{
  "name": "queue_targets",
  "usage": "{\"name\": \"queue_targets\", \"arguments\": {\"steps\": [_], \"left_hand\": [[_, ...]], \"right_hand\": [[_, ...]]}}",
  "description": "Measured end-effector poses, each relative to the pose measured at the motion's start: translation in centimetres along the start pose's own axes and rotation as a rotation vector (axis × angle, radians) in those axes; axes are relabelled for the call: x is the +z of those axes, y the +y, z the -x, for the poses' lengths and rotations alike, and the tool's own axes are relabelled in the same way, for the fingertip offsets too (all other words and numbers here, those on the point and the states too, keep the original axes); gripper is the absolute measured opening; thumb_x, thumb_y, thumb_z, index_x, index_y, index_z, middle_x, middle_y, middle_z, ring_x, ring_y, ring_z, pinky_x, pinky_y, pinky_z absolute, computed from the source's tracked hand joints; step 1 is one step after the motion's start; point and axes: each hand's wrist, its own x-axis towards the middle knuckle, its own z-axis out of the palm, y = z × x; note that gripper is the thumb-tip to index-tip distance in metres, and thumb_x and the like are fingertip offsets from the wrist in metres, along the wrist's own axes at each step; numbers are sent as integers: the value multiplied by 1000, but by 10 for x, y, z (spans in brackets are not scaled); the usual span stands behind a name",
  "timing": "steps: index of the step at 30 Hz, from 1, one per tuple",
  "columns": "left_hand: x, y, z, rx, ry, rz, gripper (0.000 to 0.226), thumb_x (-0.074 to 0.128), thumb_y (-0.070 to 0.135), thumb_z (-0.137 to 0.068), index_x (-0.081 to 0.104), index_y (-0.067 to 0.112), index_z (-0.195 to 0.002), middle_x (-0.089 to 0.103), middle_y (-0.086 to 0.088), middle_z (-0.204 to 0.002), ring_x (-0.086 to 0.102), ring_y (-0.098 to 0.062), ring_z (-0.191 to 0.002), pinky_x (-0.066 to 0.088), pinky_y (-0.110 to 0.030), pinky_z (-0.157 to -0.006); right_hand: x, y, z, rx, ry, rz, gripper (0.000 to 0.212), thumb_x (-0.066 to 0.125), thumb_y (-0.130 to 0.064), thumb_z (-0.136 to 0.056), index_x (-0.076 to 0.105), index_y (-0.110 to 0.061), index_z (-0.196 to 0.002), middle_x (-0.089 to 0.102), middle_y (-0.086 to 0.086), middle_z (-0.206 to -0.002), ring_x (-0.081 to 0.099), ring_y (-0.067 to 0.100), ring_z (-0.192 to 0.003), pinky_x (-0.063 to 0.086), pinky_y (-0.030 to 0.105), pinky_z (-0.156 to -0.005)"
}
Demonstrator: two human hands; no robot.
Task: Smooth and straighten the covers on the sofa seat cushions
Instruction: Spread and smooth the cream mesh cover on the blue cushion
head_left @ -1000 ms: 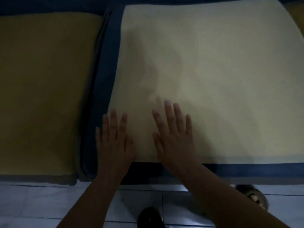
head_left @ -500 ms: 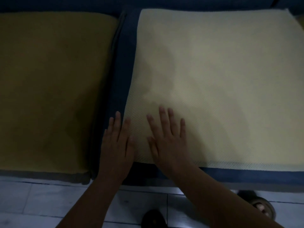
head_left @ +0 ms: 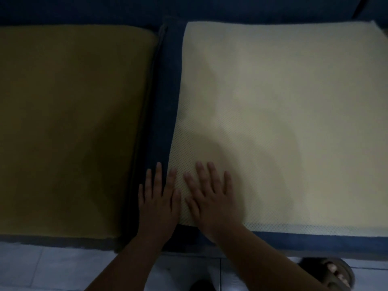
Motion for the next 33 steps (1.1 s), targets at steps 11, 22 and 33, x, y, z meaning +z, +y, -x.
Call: {"name": "queue_targets", "arguments": {"steps": [11, 22, 33], "left_hand": [[4, 0, -1, -7, -23, -10, 56, 19, 42, -100, 18, 25, -153, 11, -8, -161, 8, -29, -147, 9, -49, -114], [-4, 3, -1, 7, -62, -54, 57, 13, 45, -102, 23, 20, -152, 16, -12, -160, 17, -34, -145, 18, -51, -111], [83, -42, 17, -197, -159, -15, 120, 79, 52, -57, 21, 4, -151, 41, -18, -146, 2, -51, -141, 9, -56, -114]], "right_hand": [[1, 0, -1, 14, -7, 7, 56, 30, -47, -97, 33, -26, -149, 16, 9, -160, 12, 32, -147, 18, 59, -110], [2, 3, -2, -10, 31, -35, 55, 39, -46, -95, 36, -28, -148, 22, 8, -159, 21, 32, -145, 18, 58, -108], [-21, 63, -5, -228, 38, -40, 53, 44, -51, -83, 53, -37, -134, 42, -1, -149, 36, 22, -137, 29, 46, -102]]}}
